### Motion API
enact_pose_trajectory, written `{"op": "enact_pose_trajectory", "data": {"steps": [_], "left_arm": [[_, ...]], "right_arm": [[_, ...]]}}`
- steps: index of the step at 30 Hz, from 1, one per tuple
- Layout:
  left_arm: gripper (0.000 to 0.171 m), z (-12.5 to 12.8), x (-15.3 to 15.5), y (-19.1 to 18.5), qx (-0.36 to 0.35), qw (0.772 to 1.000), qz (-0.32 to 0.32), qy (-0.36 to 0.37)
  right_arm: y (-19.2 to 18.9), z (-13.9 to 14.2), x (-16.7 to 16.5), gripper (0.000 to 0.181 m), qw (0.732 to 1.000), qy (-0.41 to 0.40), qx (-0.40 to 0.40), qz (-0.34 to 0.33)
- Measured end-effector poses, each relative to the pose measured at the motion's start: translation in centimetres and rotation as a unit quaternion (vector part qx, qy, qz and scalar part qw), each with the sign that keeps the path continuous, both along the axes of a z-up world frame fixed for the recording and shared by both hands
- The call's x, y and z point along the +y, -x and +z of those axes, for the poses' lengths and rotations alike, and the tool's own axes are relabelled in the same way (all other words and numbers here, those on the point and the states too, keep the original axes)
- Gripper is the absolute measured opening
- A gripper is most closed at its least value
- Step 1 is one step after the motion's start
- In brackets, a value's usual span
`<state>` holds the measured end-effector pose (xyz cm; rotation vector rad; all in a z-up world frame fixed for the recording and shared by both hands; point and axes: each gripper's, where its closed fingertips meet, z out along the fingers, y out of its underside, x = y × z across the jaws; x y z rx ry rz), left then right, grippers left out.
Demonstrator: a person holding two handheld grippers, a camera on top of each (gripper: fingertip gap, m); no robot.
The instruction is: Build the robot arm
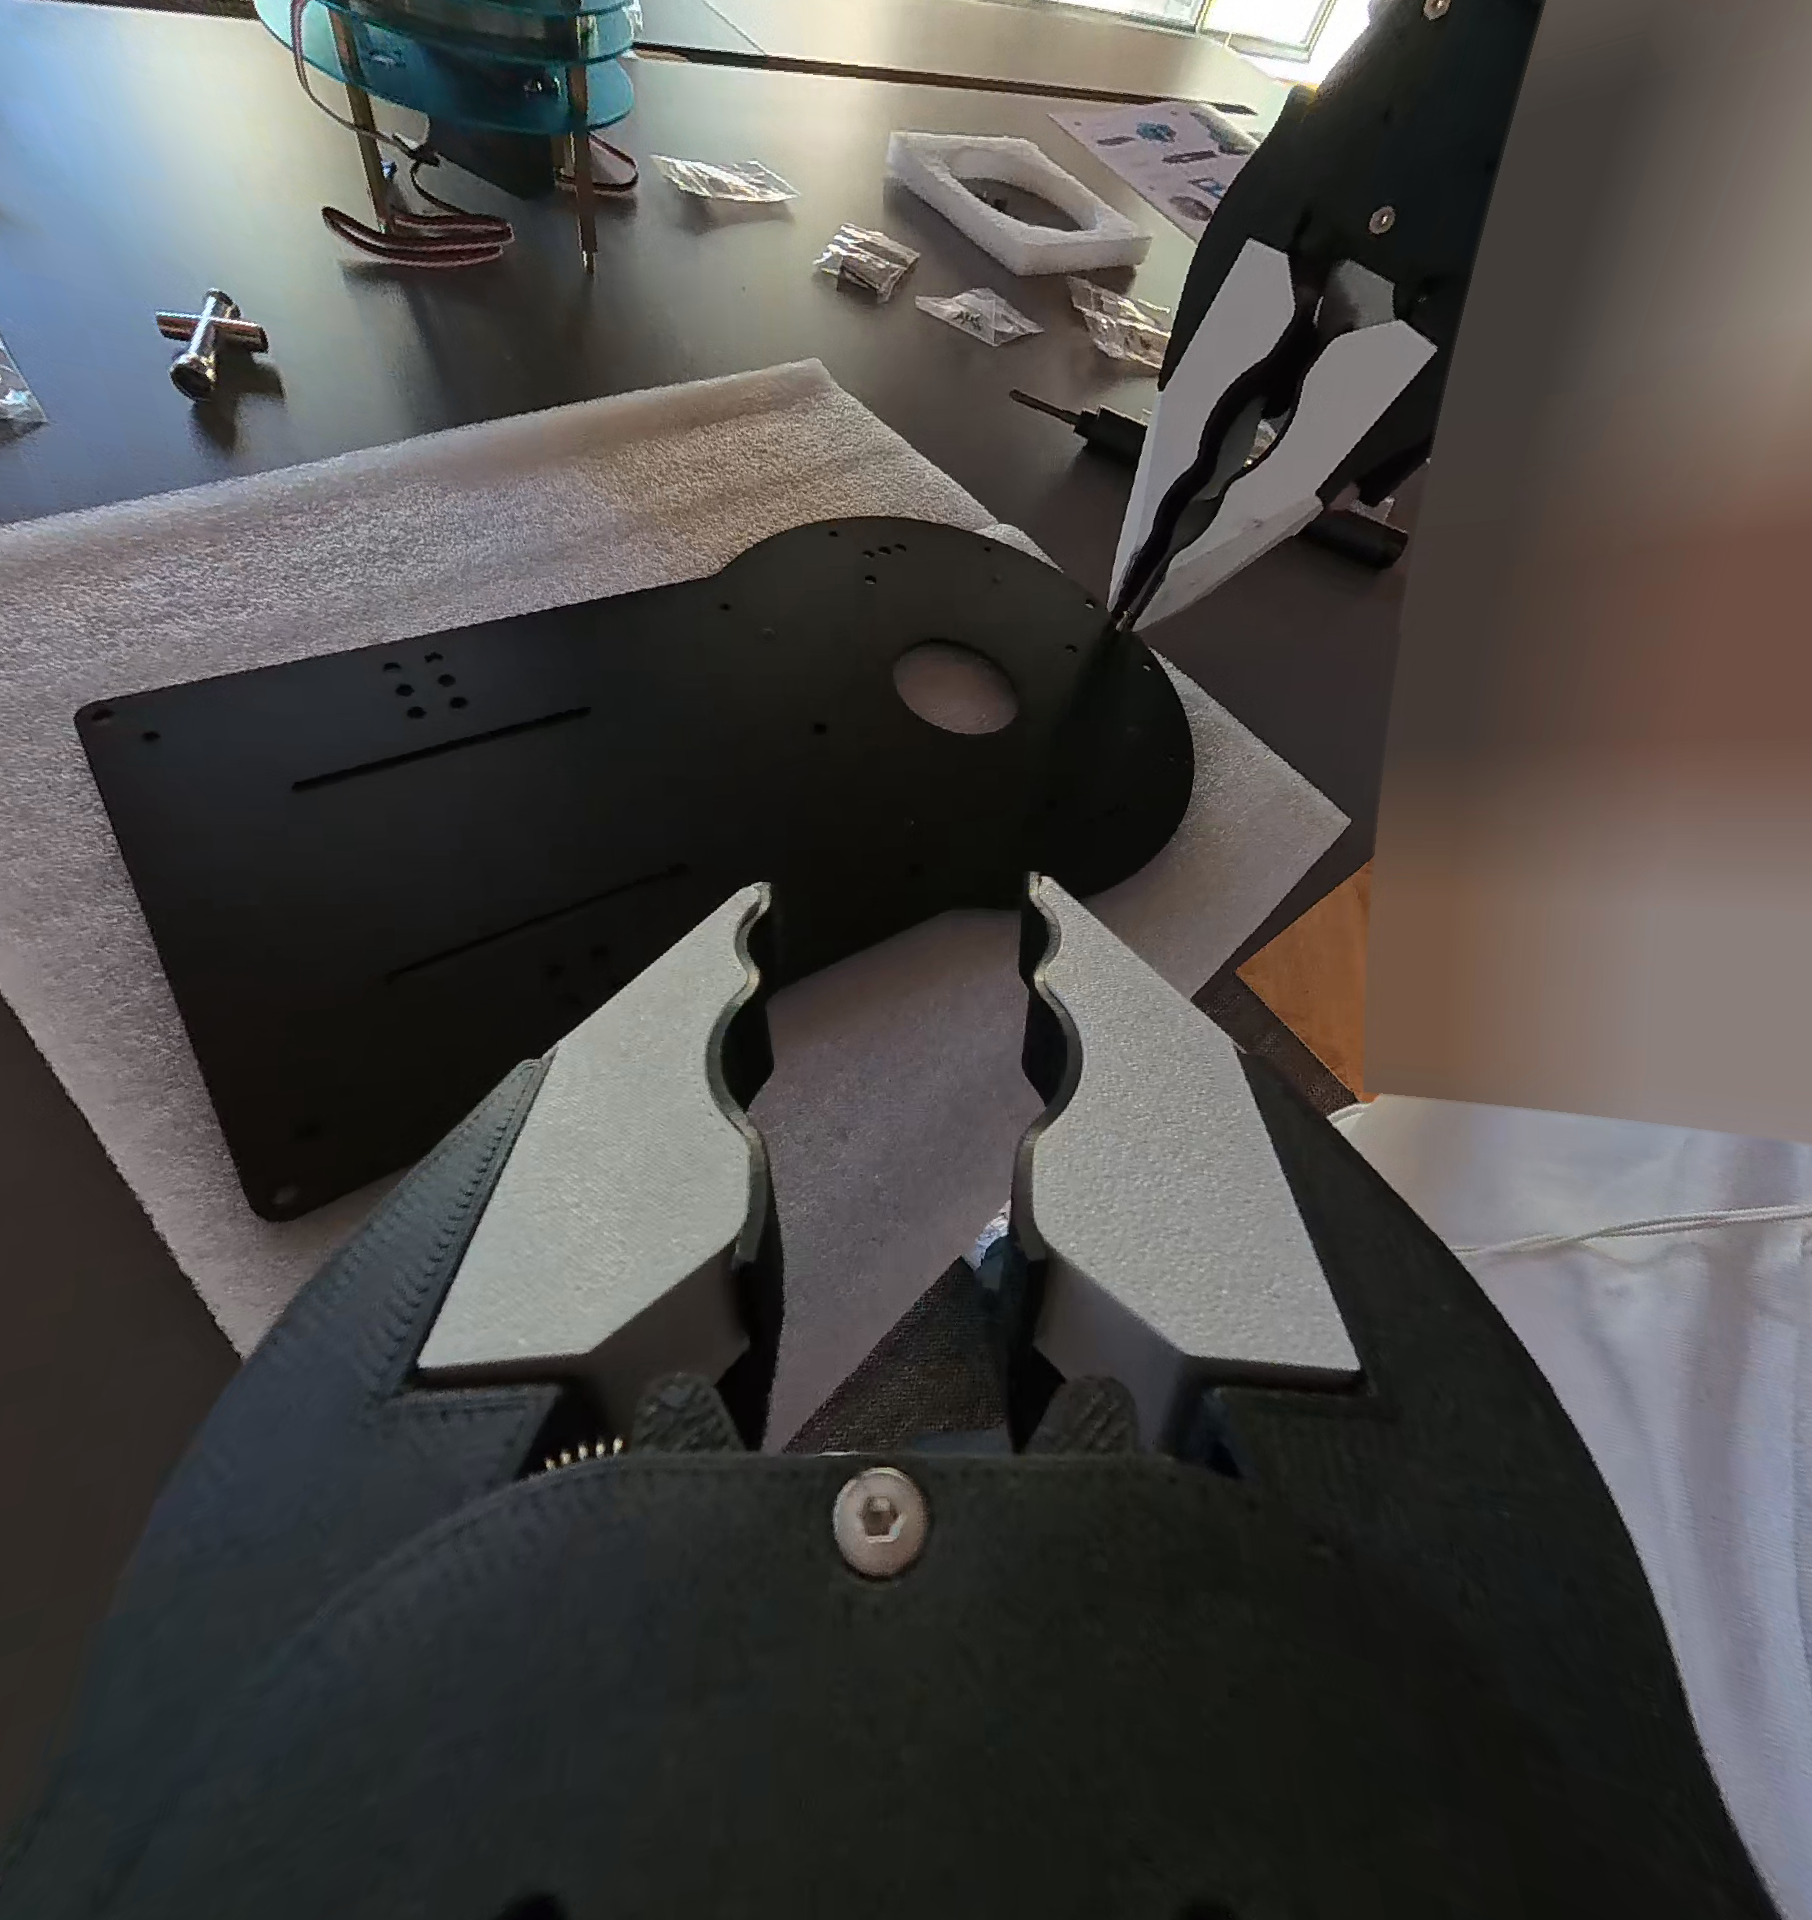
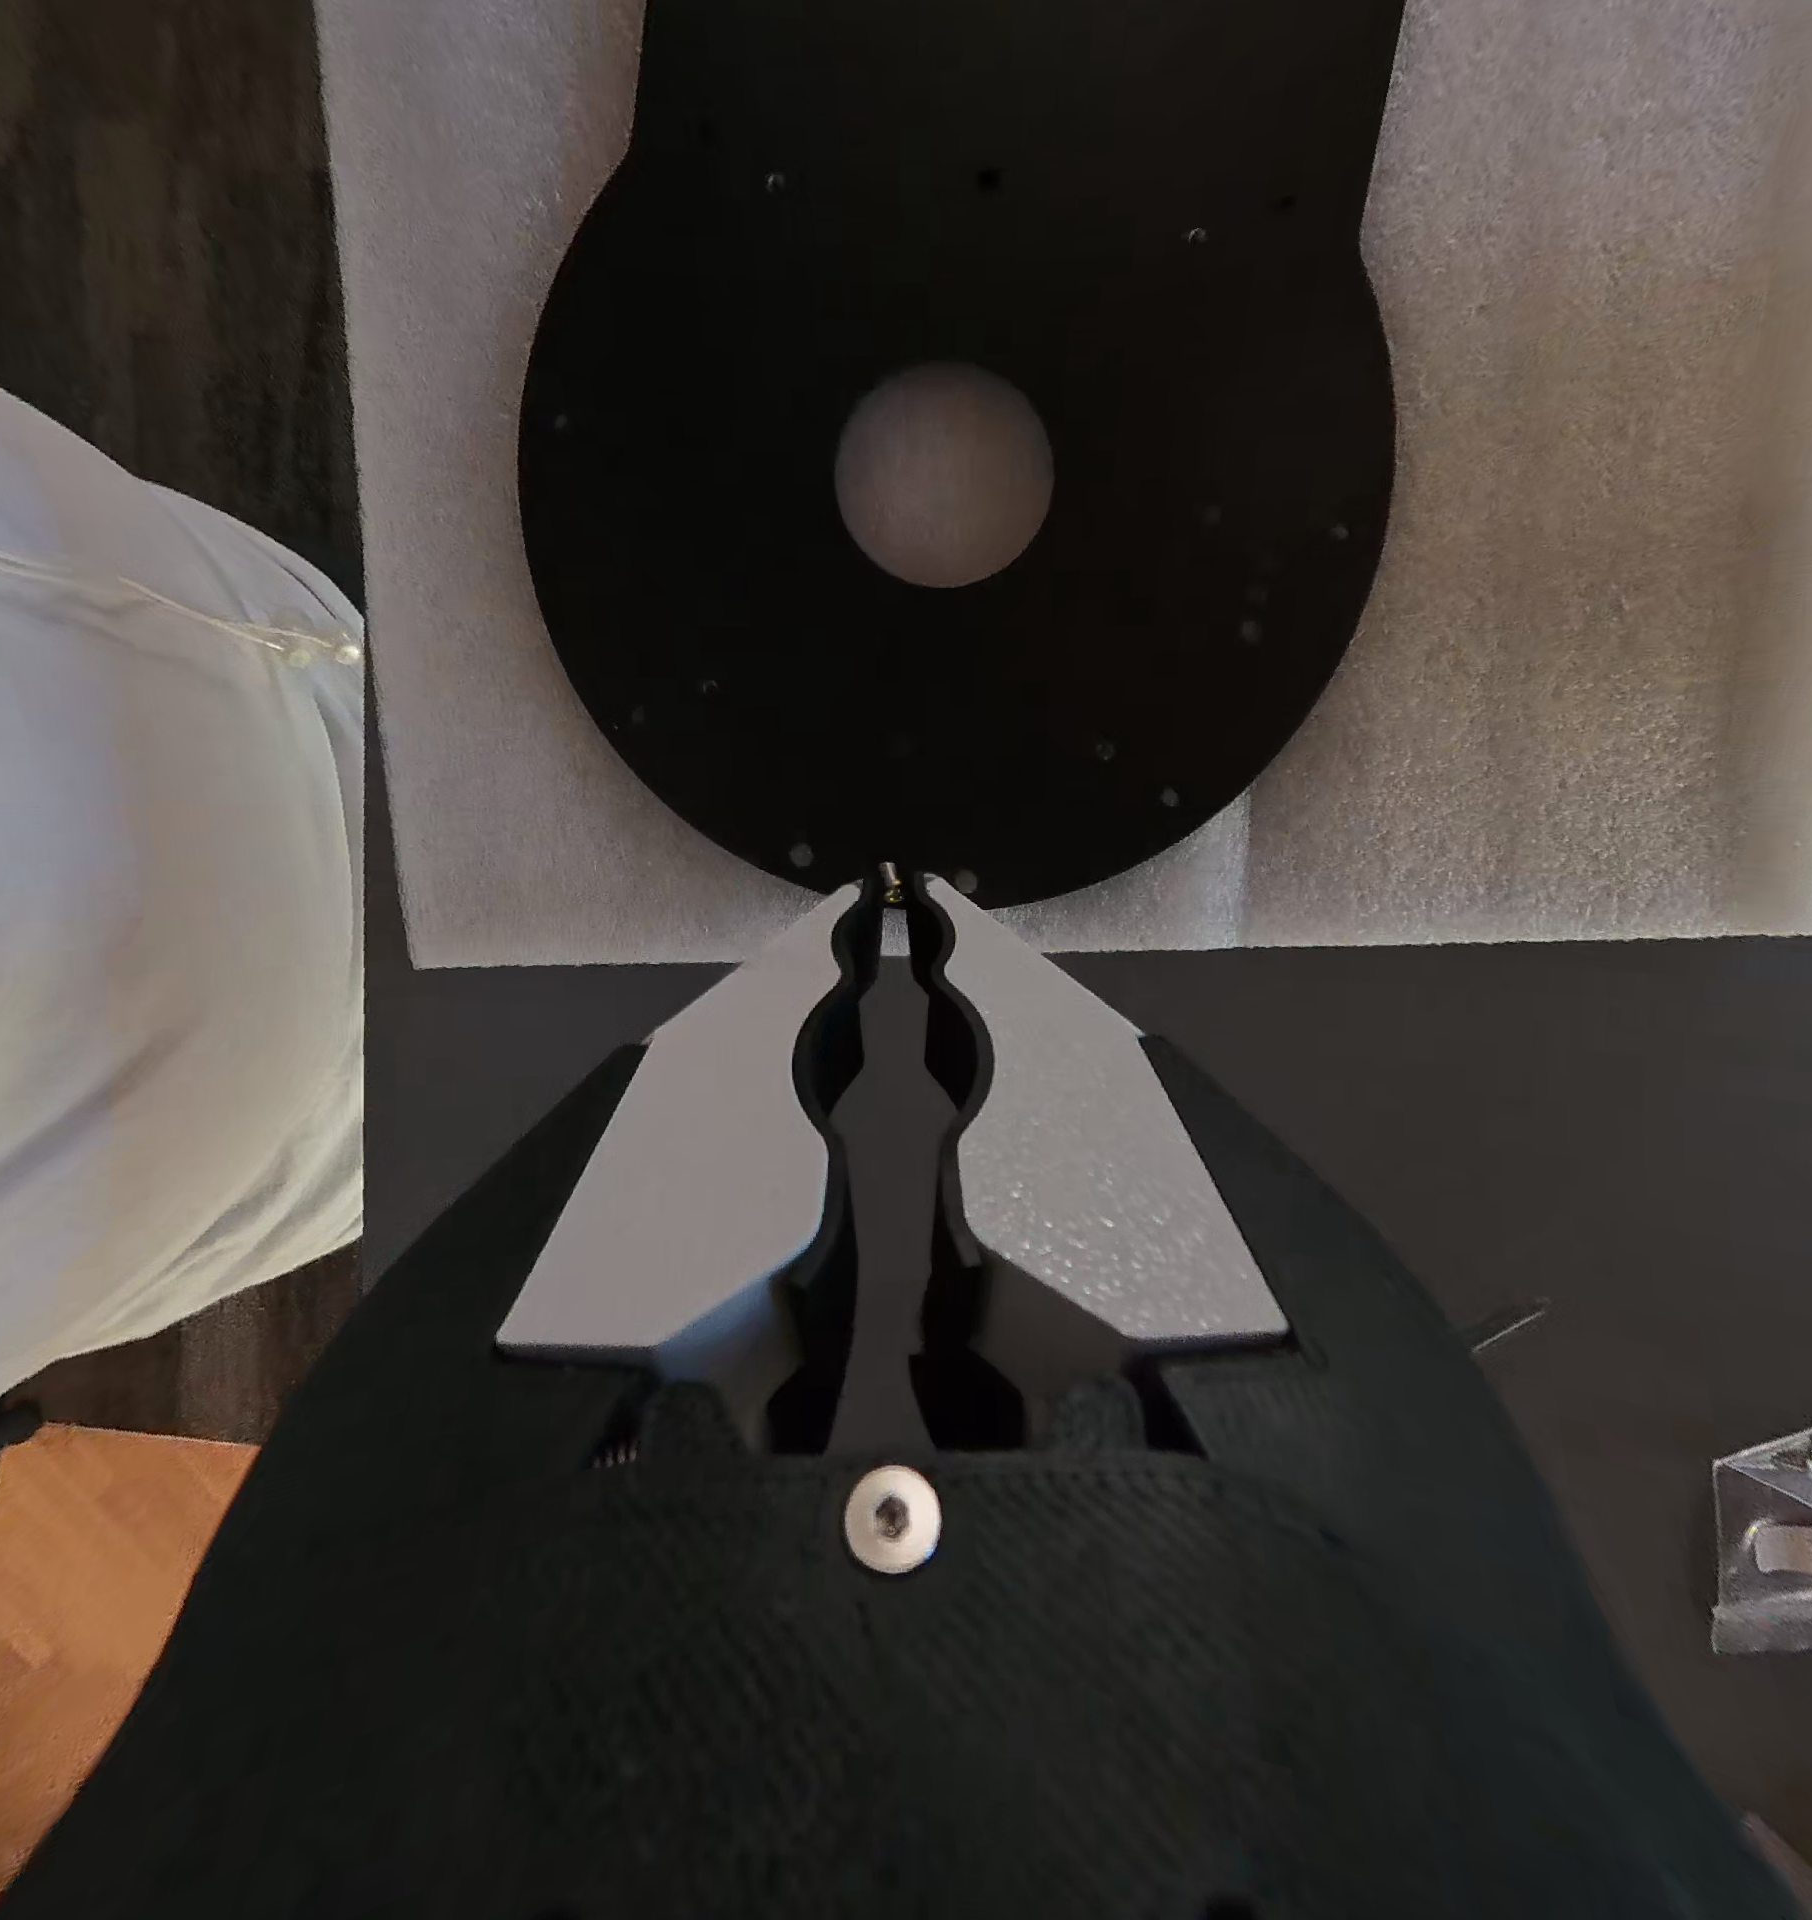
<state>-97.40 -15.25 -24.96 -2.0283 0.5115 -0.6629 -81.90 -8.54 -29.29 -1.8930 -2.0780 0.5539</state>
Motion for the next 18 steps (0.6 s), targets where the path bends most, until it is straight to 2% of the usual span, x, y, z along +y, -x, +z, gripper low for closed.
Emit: {"op": "enact_pose_trajectory", "data": {"steps": [10, 18], "left_arm": [[0.044, -0.36, -0.38, 0.13, -0.002, 1.000, 0.002, 0.005], [0.045, -0.55, -0.99, 0.58, -0.004, 1.000, 0.008, 0.005]], "right_arm": [[0.19, 0.01, 0.25, 0.004, 0.998, -0.055, -0.025, 0.028], [0.22, 0.69, -0.06, 0.004, 0.970, -0.177, -0.086, 0.140]]}}
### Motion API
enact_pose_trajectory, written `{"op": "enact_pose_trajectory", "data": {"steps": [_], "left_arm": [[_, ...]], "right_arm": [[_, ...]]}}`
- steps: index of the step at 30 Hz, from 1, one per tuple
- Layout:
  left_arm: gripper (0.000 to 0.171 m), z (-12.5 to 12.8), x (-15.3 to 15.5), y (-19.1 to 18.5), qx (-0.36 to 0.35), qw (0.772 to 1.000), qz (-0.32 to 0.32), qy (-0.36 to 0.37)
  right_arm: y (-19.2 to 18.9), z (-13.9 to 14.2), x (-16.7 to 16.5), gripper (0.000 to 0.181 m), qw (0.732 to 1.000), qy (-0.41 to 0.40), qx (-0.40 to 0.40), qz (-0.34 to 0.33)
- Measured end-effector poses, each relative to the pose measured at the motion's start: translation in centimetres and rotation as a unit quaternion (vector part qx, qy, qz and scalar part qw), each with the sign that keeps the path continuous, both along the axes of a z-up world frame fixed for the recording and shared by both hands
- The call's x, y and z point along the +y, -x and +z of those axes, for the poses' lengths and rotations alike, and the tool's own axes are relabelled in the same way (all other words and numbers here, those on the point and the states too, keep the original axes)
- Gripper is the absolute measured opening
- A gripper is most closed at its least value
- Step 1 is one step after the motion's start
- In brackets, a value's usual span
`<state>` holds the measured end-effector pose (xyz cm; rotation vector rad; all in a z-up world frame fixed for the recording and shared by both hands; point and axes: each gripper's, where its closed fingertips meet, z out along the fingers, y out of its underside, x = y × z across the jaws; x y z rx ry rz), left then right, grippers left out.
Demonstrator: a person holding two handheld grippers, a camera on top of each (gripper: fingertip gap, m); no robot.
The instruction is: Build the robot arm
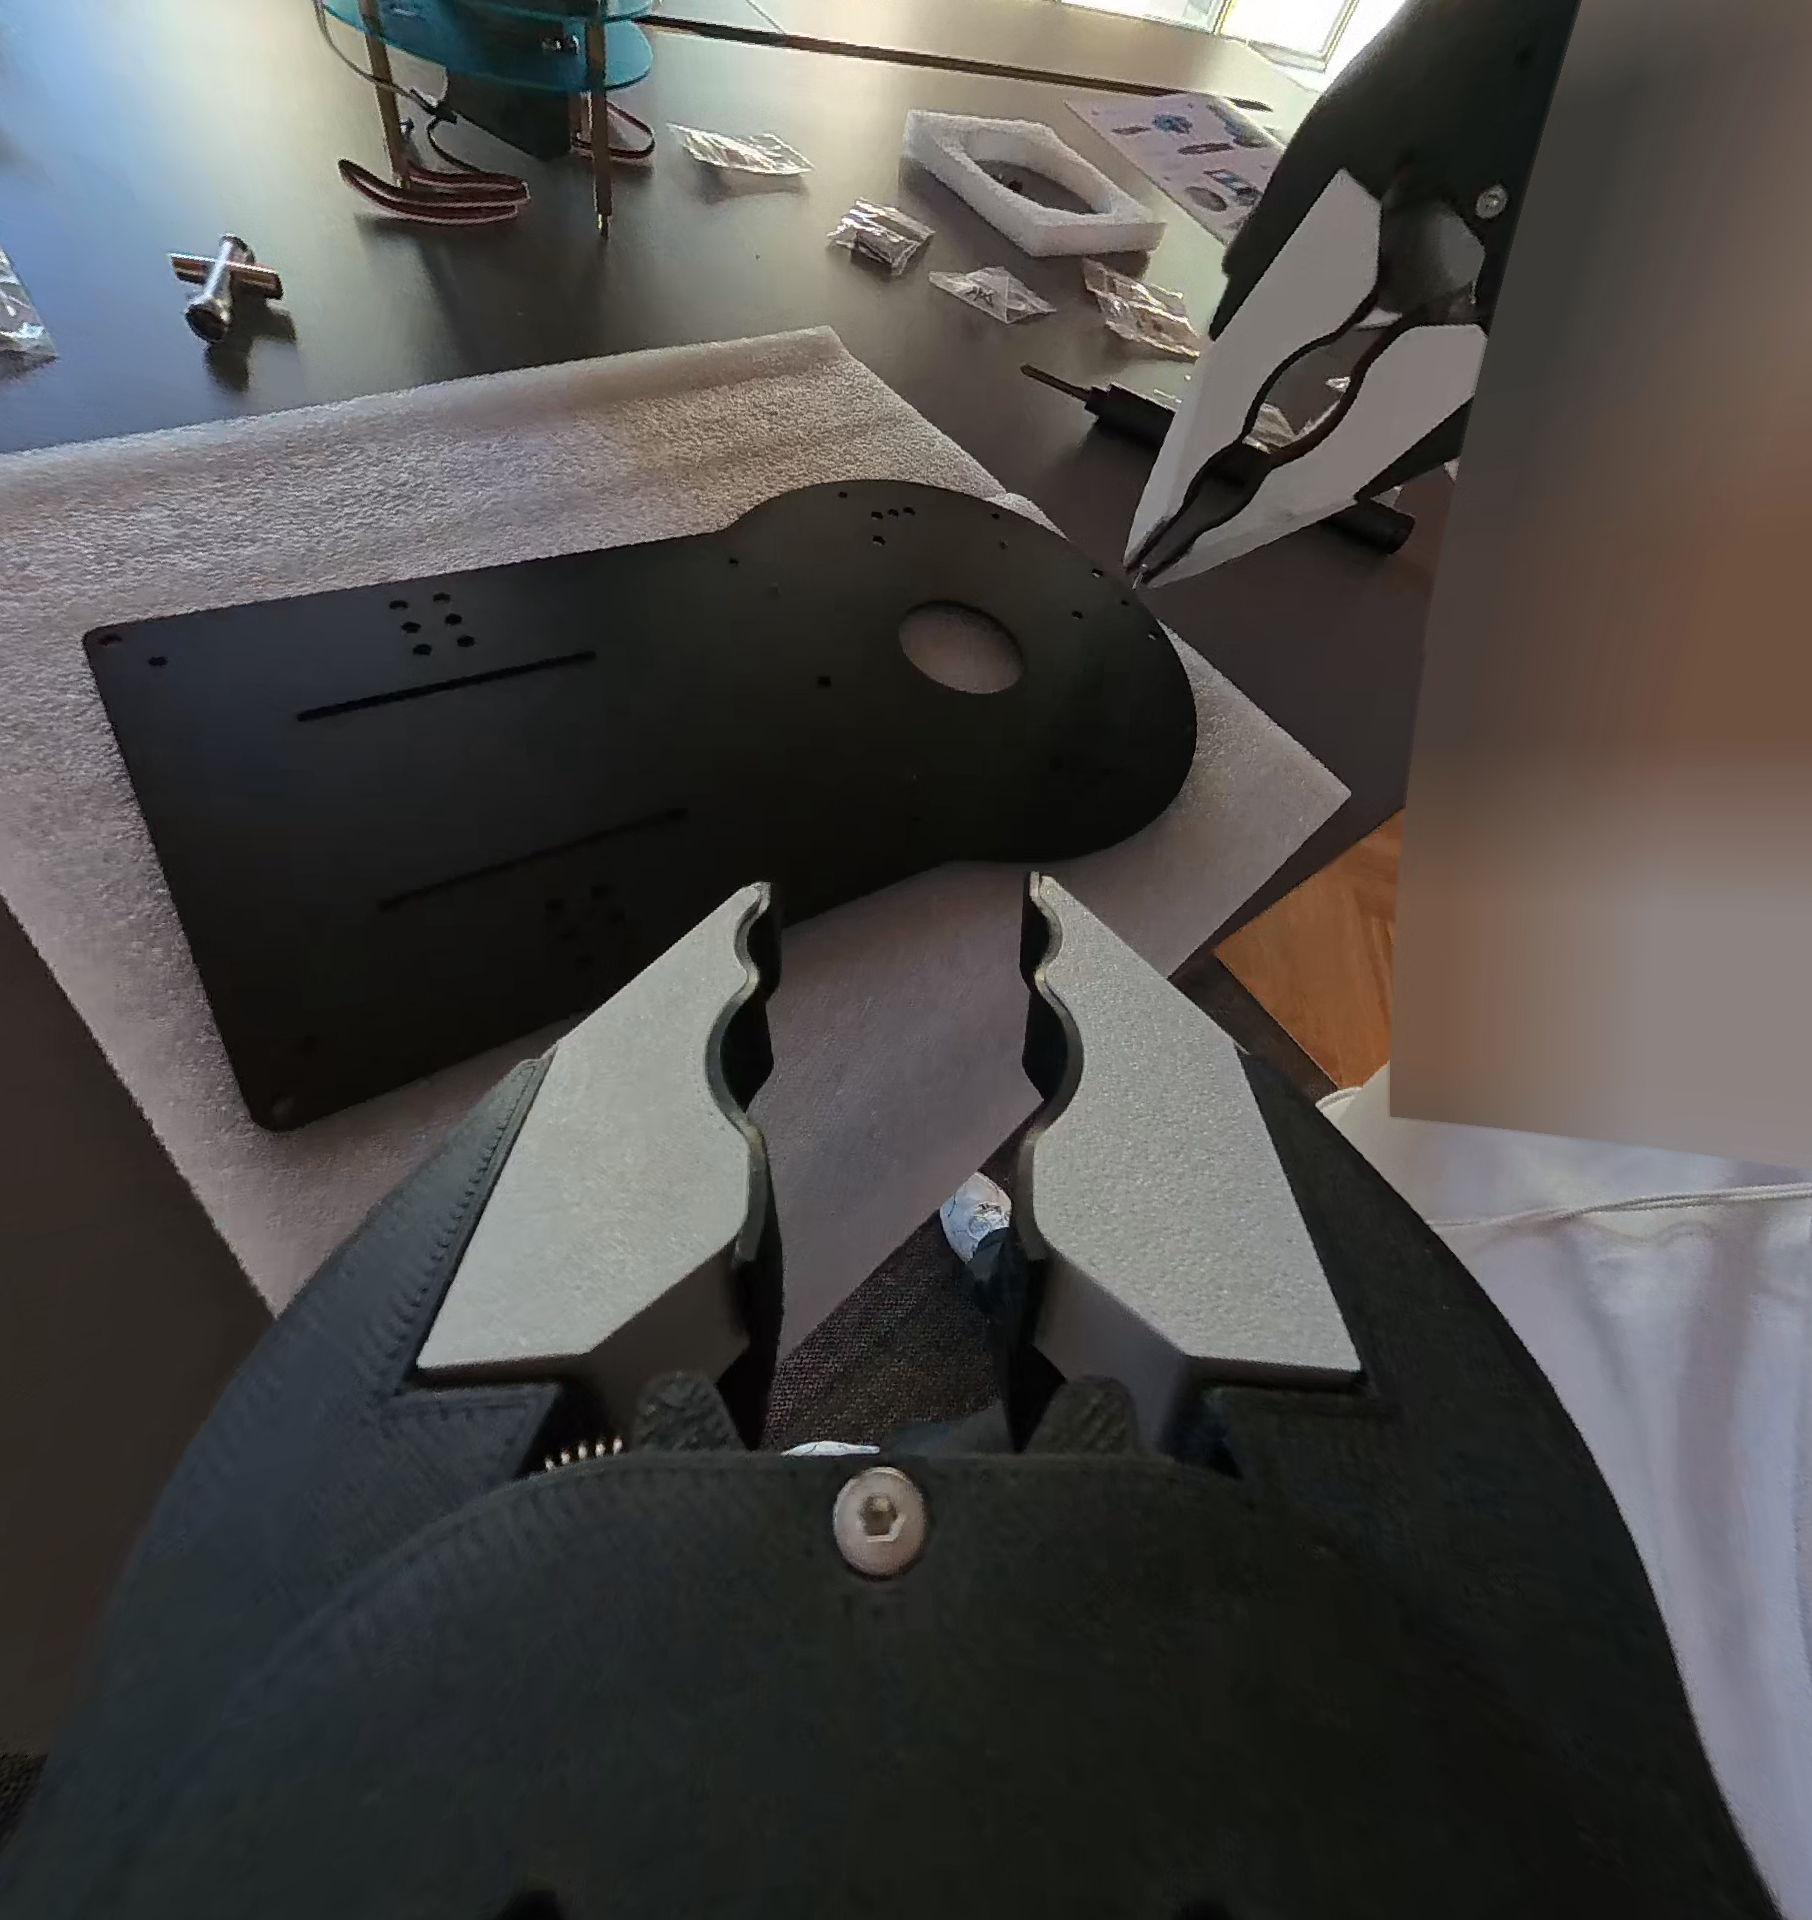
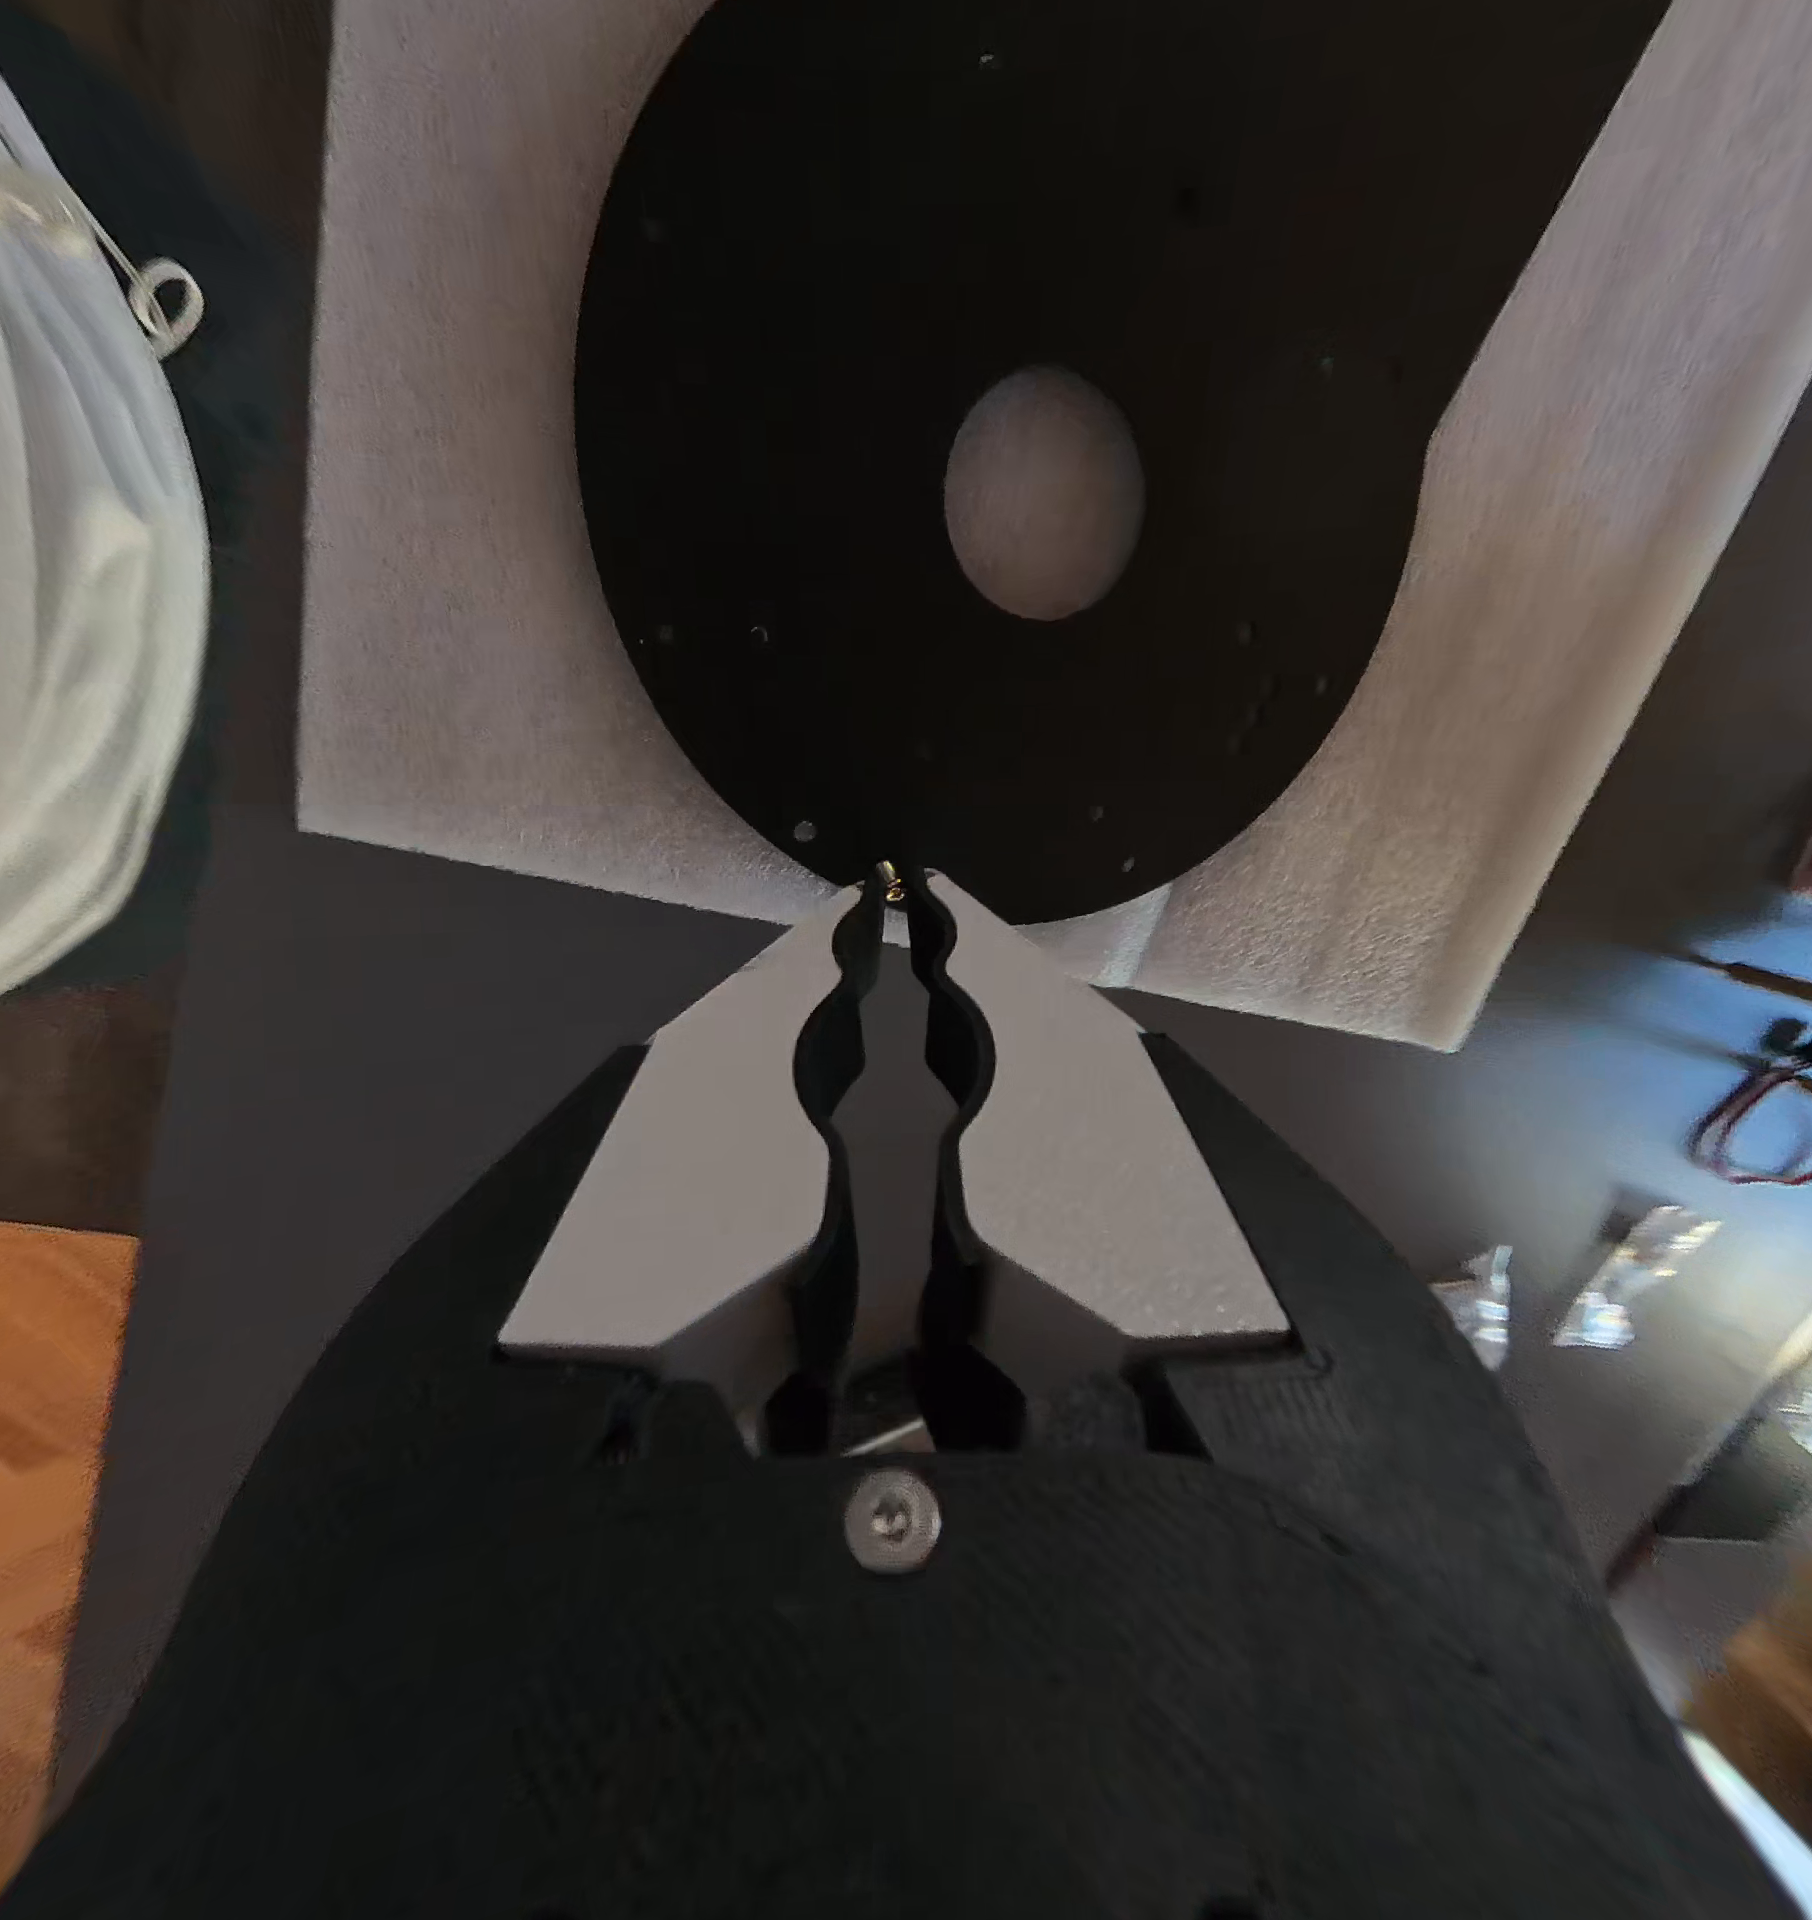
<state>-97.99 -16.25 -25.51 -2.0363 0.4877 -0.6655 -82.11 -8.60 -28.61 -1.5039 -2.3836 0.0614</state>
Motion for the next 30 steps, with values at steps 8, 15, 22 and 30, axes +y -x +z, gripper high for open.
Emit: {"op": "enact_pose_trajectory", "data": {"steps": [8, 15, 22, 30], "left_arm": [[0.045, -0.5, -1.2, 1.4, -0.009, 1.000, 0.024, 0.001], [0.044, -1.4, -2.4, 2.5, -0.025, 0.999, 0.046, 0.009], [0.044, -1.7, -3.0, 2.7, -0.030, 0.998, 0.052, 0.010], [0.043, -1.8, -3.6, 2.9, -0.036, 0.997, 0.062, 0.008]], "right_arm": [[0.2, 0.3, -0.4, 0.004, 0.975, -0.134, -0.057, 0.170], [0.2, -0.1, -0.1, 0.004, 0.959, -0.169, -0.088, 0.208], [-0.1, -0.6, 0.2, 0.004, 0.958, -0.170, -0.113, 0.204], [0.0, -0.7, 0.2, 0.004, 0.954, -0.175, -0.125, 0.211]]}}
